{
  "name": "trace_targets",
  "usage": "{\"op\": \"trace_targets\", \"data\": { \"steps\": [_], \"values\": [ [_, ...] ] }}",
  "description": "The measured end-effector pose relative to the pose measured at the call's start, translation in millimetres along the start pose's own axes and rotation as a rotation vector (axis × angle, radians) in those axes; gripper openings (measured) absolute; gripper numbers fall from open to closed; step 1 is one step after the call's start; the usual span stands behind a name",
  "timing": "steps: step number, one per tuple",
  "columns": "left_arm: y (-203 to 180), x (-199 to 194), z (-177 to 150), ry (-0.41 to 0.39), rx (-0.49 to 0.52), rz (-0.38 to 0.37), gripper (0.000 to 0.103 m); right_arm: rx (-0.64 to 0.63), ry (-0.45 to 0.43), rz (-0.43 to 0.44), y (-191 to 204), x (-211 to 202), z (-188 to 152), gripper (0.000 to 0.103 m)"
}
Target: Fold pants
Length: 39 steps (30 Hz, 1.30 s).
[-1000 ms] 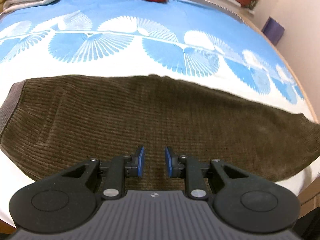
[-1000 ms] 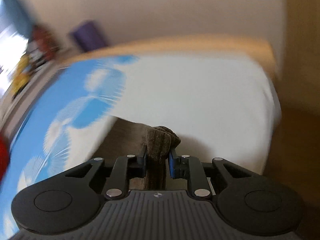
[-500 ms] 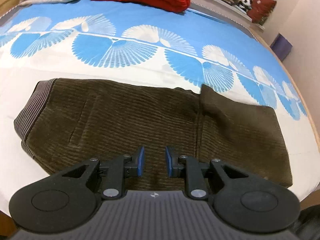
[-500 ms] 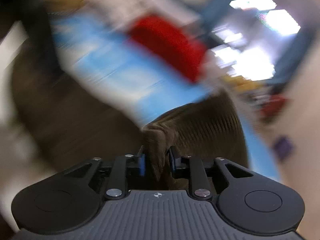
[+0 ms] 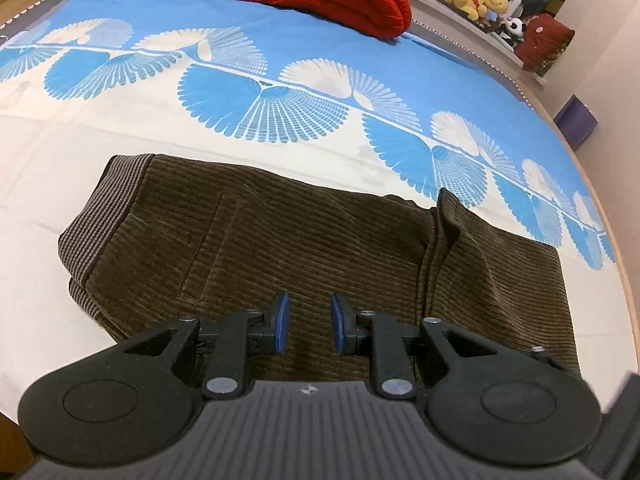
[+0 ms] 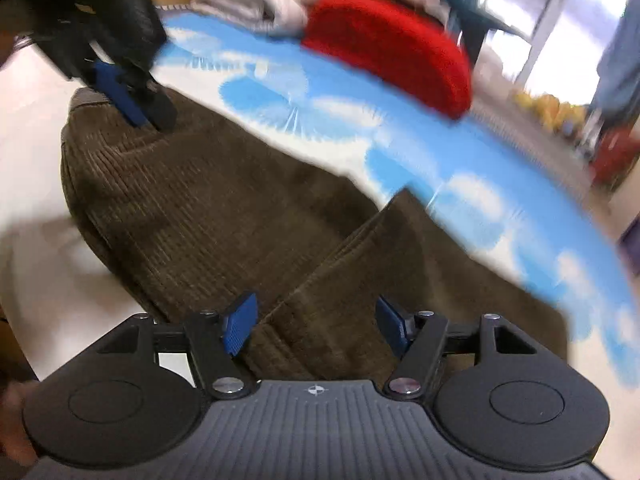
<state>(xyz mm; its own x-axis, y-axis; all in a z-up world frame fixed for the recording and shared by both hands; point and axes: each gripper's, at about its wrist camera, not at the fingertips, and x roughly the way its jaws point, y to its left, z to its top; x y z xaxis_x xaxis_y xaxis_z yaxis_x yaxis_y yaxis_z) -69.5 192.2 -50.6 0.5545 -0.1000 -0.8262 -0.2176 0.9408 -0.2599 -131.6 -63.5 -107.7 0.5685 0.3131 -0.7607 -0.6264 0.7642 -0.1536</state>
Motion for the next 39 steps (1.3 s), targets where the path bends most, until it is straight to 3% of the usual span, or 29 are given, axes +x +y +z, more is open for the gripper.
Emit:
{"op": "trace_targets", "data": {
  "steps": [2,4,6,9,12,14,16,18,20,22,25,27,31,34,36,38,39],
  "values": [
    [-2,-2,-1,-0.008,0.010,-0.005,0.024,0.050,0.031,0.026,-5,6,2,0.063],
    [-1,-3,-2,-0.009,0.010,-0.005,0.024,0.104,0.024,0.055,-14,1,5,0.023],
    [-1,-3,-2,-0.008,0.007,-0.006,0.024,0.114,-0.042,0.078,-18,-20,8,0.020],
    [-1,0,-2,0.001,0.009,-0.002,0.024,0.029,-0.074,0.095,-9,-40,-2,0.019],
    [-6,3,-4,0.004,0.023,0.002,0.024,-0.083,0.011,0.067,1,-22,-19,0.021],
    [-10,4,-7,0.011,0.030,0.004,0.024,-0.084,-0.016,0.038,4,-27,-23,0.032],
    [-14,7,-9,0.019,0.041,0.003,0.024,-0.068,-0.048,0.013,7,-26,-21,0.072],
    [-18,8,-10,0.019,0.055,0.005,0.024,-0.107,-0.042,-0.004,13,-17,-20,0.078],
    [-19,9,-12,0.017,0.056,0.013,0.024,-0.153,0.013,0.015,18,-3,-22,0.072],
    [-15,8,-10,0.017,0.043,0.016,0.024,-0.183,0.032,0.009,19,2,-24,0.059],
    [-12,6,-7,0.008,0.030,0.013,0.024,-0.113,0.015,0.071,-2,-10,-12,0.035],
    [-10,4,-6,0.003,0.026,0.010,0.024,-0.062,-0.012,0.090,-17,-22,-2,0.029],
    [-7,2,-6,0.002,0.017,0.007,0.024,0.056,-0.099,0.057,-36,-56,19,0.028],
    [-6,3,-6,0.005,0.017,0.012,0.024,0.132,-0.140,0.024,-29,-62,13,0.029],
    [-6,5,-7,0.013,0.016,0.017,0.024,0.116,-0.083,0.035,-16,-41,-4,0.031],
    [-7,6,-8,0.022,0.012,0.017,0.024,0.058,0.077,0.076,-2,-13,-23,0.034],
    [-8,7,-9,0.024,0.011,0.016,0.024,0.027,0.045,0.060,2,-17,-25,0.034]
  ]
}}
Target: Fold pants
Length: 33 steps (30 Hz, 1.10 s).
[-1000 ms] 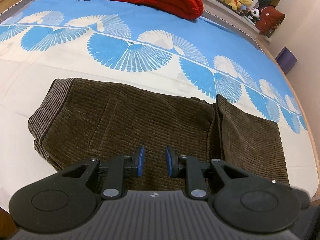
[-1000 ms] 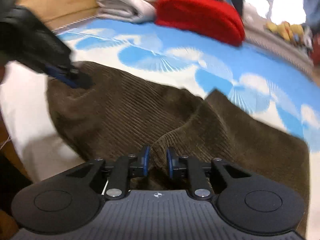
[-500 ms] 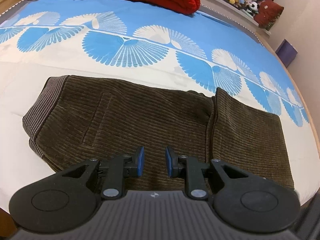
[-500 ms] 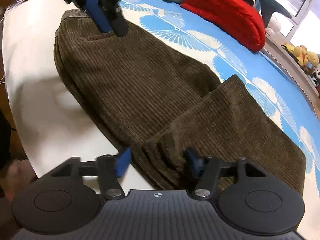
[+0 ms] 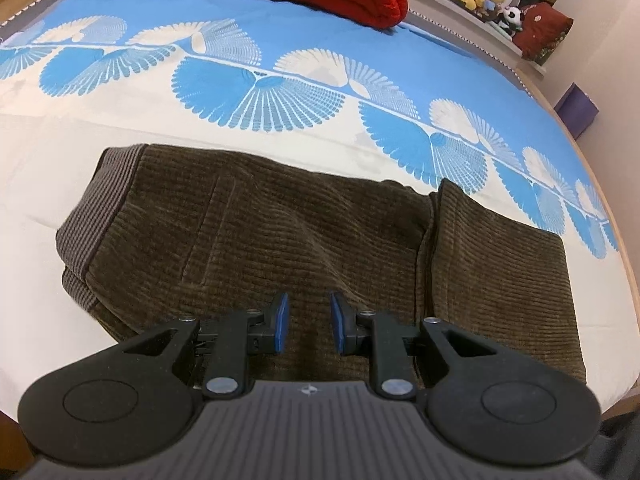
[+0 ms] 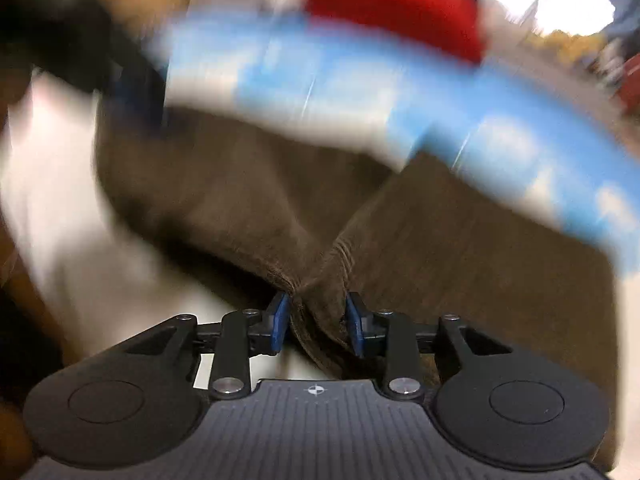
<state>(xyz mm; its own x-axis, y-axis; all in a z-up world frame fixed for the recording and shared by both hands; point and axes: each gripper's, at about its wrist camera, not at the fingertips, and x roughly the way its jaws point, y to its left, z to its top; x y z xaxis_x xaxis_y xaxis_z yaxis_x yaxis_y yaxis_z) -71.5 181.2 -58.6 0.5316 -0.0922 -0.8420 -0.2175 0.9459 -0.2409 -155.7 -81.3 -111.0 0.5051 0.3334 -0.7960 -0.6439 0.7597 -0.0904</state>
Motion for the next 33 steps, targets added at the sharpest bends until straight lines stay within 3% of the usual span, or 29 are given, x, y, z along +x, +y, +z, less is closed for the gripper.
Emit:
{"op": "trace_targets", "data": {
  "steps": [3,7,8,10,12,15,18,21,23,25,27,31,33],
  "values": [
    [-2,1,-1,0.000,0.008,0.000,0.024,0.085,-0.071,0.039,-10,-23,8,0.034],
    [-6,7,1,0.005,0.008,0.017,0.024,0.182,-0.179,-0.008,-25,-32,10,0.036],
    [-7,9,2,0.010,0.008,0.022,0.024,0.195,-0.166,-0.007,-26,-27,6,0.036],
    [-13,13,2,0.019,0.013,0.026,0.024,0.168,-0.003,0.054,-26,7,-5,0.040],
    [-19,15,5,0.024,0.015,0.027,0.024,0.095,-0.012,0.044,-22,4,-9,0.040],
    [-31,13,15,0.045,0.008,-0.014,0.024,0.203,-0.058,0.081,-47,-24,-2,0.039],
    [-54,10,37,0.091,0.051,-0.090,0.024,0.319,-0.148,0.005,-85,-60,-3,0.052],
    [-79,9,46,0.110,0.159,-0.136,0.024,0.496,-0.172,-0.187,-131,-80,-23,0.074],
    [-83,19,38,0.142,0.240,-0.145,0.025,0.646,-0.141,-0.300,-160,-80,-48,0.074],
    [-66,26,33,0.130,0.262,-0.046,0.025,0.798,-0.081,-0.367,-182,-73,-79,0.074],
    [-32,23,36,0.085,0.243,0.064,0.026,0.881,-0.034,-0.365,-194,-62,-100,0.074],
    [63,-3,49,-0.029,0.017,0.273,0.058,0.997,-0.012,-0.285,-212,-44,-120,0.079],
    [107,-5,46,-0.014,-0.128,0.331,0.060,1.020,-0.009,-0.276,-216,-41,-121,0.080]
  ]
}}
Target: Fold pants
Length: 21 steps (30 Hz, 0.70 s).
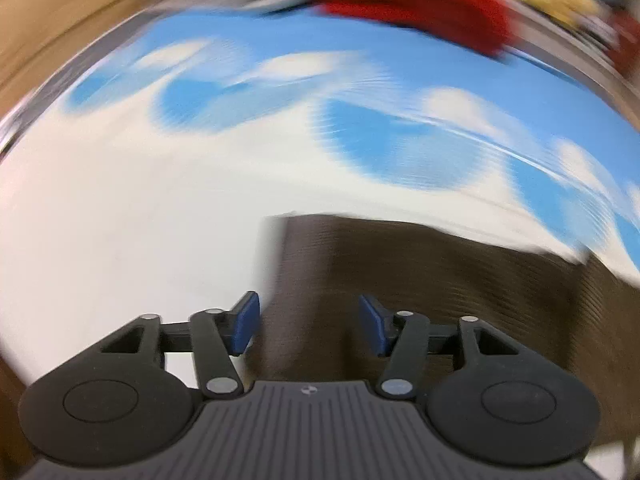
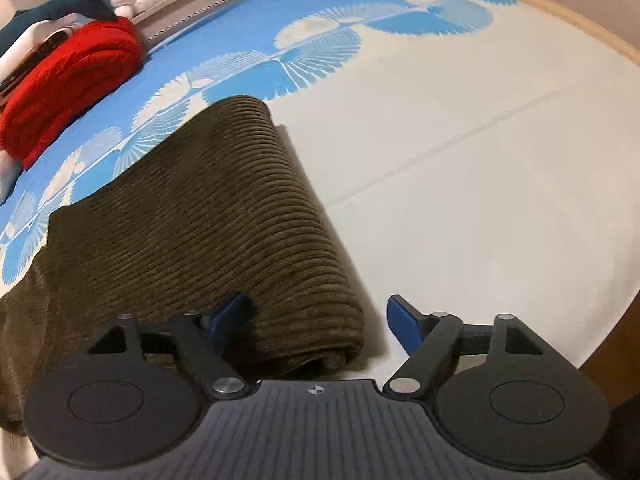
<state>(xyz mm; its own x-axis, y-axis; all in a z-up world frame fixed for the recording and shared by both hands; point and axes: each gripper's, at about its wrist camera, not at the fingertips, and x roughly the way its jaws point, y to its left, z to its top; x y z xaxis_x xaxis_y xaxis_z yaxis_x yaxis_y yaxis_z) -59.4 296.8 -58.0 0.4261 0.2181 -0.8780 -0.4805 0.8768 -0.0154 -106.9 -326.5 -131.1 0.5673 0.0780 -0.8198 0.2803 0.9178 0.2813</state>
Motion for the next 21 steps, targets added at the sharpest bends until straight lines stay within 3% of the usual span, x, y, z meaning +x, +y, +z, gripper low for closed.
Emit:
{"op": "trace_targets", "data": {
  "steps": [2,4,5,7,8,9,10,13,15,17,18,19,21],
  "values": [
    [31,21,-5,0.092,-0.152,-0.053,0.060,0.020,0.018,0.005,4,4,4,0.080],
    [45,41,-14,0.152,-0.249,-0.152,0.060,0.052,0.045,0.016,5,5,2,0.078],
    [46,49,-17,0.171,-0.271,-0.186,0.060,0.059,0.046,0.018,6,9,5,0.074],
    [40,60,-22,0.177,-0.271,-0.192,0.058,0.047,0.029,0.006,13,7,6,0.055],
    [37,62,-23,0.164,-0.246,-0.168,0.044,0.037,0.010,0.002,15,3,7,0.047],
    [33,60,-23,0.150,-0.204,-0.148,0.035,0.025,-0.011,-0.001,18,-1,8,0.031],
    [31,55,-23,0.129,-0.160,-0.145,0.026,0.027,-0.027,0.002,19,-4,10,0.028],
    [36,23,-21,0.032,-0.136,-0.193,0.021,0.057,-0.117,0.021,14,-23,18,0.025],
    [42,24,-28,0.069,-0.149,-0.185,0.021,0.067,-0.191,0.008,11,-34,24,0.025],
    [44,45,-37,0.183,-0.170,-0.147,0.027,0.091,-0.163,-0.015,5,-27,25,0.025],
    [44,50,-37,0.207,-0.173,-0.130,0.032,0.093,-0.109,-0.035,2,-15,23,0.026],
    [44,48,-34,0.188,-0.159,-0.114,0.038,0.092,-0.039,-0.054,-1,-2,20,0.028],
    [34,28,-28,0.082,-0.091,-0.087,0.040,0.131,-0.011,-0.075,-10,4,15,0.035]
  ]
}}
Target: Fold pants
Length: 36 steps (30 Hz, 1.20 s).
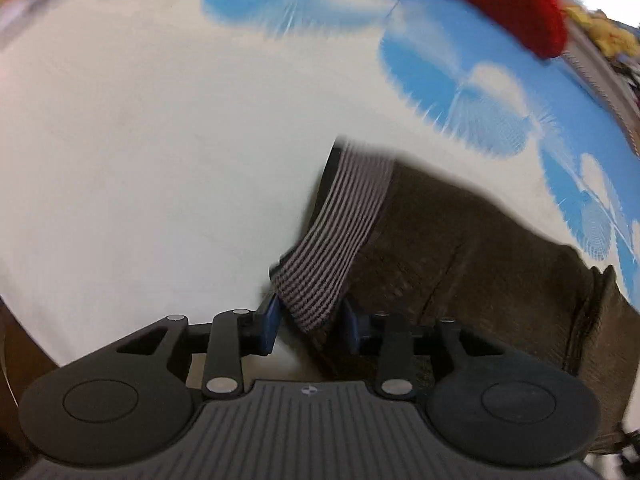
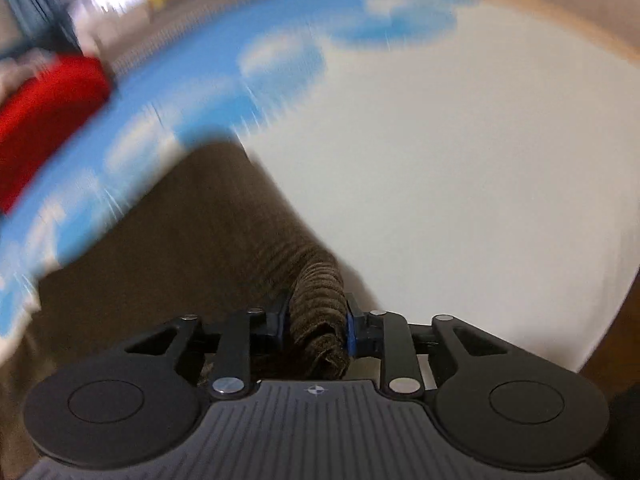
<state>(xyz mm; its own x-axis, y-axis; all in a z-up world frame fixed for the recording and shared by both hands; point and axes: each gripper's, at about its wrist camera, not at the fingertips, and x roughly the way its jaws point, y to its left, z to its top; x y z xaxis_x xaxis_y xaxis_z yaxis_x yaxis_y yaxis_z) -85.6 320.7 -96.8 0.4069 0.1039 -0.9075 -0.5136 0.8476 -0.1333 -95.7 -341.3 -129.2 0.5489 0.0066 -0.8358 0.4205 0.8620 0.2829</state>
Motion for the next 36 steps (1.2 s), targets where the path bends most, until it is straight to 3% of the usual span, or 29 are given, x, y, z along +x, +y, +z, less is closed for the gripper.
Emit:
{"op": "trace_targets", "data": {
  "steps": [3,5,6,10,12,14,16,17,19,20,23,28,30,33,36],
  "values": [
    [-28,-28,-8,-0.165,0.156,0.033,0.041,-0.008,-0.056,0.009,0,-14,2,0.039],
    [-46,-33,-11,-0.226,0.250,0.054,0.041,-0.032,-0.079,0.007,1,-17,1,0.048],
    [-52,-34,-12,-0.254,0.271,0.071,0.041,-0.025,-0.073,0.015,-1,-15,1,0.053],
    [-59,-48,-12,-0.425,0.283,0.129,0.041,-0.013,-0.048,0.028,-2,-6,1,0.058],
    [-56,-57,-11,-0.474,0.253,0.096,0.040,-0.016,-0.047,0.035,0,-7,-2,0.062],
    [-51,-49,-2,-0.416,0.207,0.003,0.040,-0.025,-0.056,0.039,0,-10,-3,0.063],
    [-47,-27,0,-0.274,0.178,-0.046,0.040,-0.033,-0.058,0.037,3,-10,-3,0.067],
    [-45,-11,1,-0.175,0.180,-0.027,0.039,-0.037,-0.048,0.037,4,-8,-3,0.068],
    [-43,32,-5,0.023,0.203,0.126,0.043,-0.035,-0.015,0.041,3,-3,-4,0.068],
    [-38,37,-5,0.037,0.159,0.130,0.045,-0.034,-0.003,0.040,3,-1,-5,0.068],
    [-44,24,9,-0.006,0.139,0.117,0.043,-0.029,0.011,0.047,1,3,-5,0.064],
    [-66,14,57,-0.049,0.103,0.035,0.043,-0.059,-0.023,0.045,2,-2,-5,0.030],
    [-77,10,74,-0.057,0.118,0.054,0.043,-0.053,-0.031,0.062,-1,-6,-5,0.029],
    [-88,-7,77,-0.118,0.137,0.146,0.042,-0.052,-0.029,0.076,-4,-8,-5,0.029],
    [-91,-26,67,-0.175,0.080,0.124,0.042,-0.053,-0.023,0.089,-6,-8,-4,0.031]
  ]
}}
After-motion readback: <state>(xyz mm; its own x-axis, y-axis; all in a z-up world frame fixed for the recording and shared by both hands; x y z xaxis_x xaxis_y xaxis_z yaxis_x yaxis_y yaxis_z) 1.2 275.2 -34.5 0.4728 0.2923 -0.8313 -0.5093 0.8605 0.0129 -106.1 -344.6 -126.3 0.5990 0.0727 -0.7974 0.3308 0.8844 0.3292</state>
